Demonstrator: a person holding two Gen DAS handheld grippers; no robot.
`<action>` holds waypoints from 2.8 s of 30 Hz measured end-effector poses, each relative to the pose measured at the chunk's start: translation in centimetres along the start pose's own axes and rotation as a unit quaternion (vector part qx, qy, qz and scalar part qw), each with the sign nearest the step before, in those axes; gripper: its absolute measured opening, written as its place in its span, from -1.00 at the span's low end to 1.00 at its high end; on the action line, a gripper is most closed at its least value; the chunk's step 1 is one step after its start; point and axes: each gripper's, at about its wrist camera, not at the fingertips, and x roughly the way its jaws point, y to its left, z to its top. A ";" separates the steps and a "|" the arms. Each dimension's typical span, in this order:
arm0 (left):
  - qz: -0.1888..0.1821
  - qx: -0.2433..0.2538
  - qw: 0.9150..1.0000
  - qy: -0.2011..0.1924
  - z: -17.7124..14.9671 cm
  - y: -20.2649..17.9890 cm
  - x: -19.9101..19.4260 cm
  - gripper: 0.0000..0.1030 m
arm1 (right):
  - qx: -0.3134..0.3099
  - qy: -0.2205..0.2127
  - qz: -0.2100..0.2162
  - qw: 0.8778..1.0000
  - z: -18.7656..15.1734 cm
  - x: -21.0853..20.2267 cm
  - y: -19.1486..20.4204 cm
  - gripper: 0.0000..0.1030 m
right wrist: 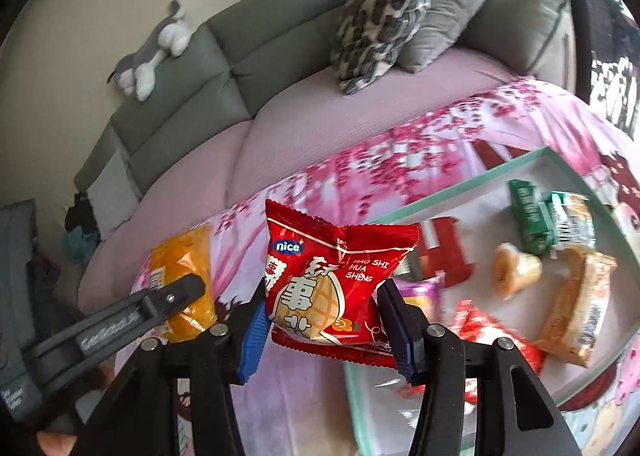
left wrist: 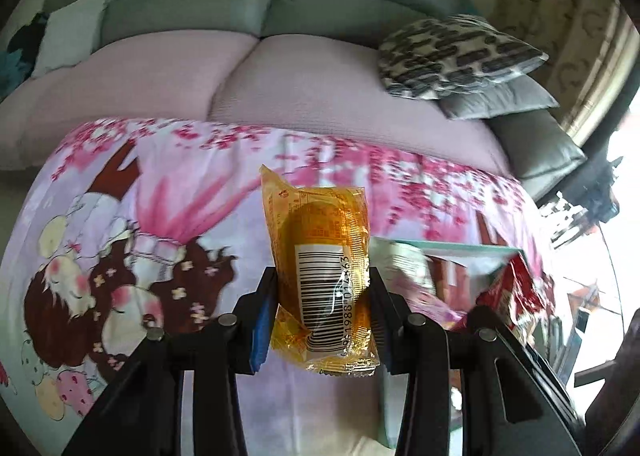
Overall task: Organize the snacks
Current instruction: 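Carry the red biscuit bag and orange pack over the tray, then lower both snacks into the tray and open both tools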
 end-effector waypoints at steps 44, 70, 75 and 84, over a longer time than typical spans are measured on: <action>-0.096 0.169 0.980 0.027 -2.6 -15.7 6.3 -0.14 | 0.128 0.006 -0.137 0.982 2.3 -2.1 -14.7 0.09; -0.065 0.148 0.986 0.048 -2.3 -15.3 6.8 0.20 | 0.130 0.024 -0.168 0.977 2.0 -1.2 -15.5 0.10; -0.012 0.137 0.990 0.037 -2.1 -14.1 5.7 0.28 | 0.129 0.027 -0.165 0.977 1.9 -1.1 -15.5 0.10; 0.031 0.089 0.995 0.034 -1.8 -9.7 4.3 0.54 | 0.114 0.034 -0.161 0.980 1.4 -1.1 -14.7 0.44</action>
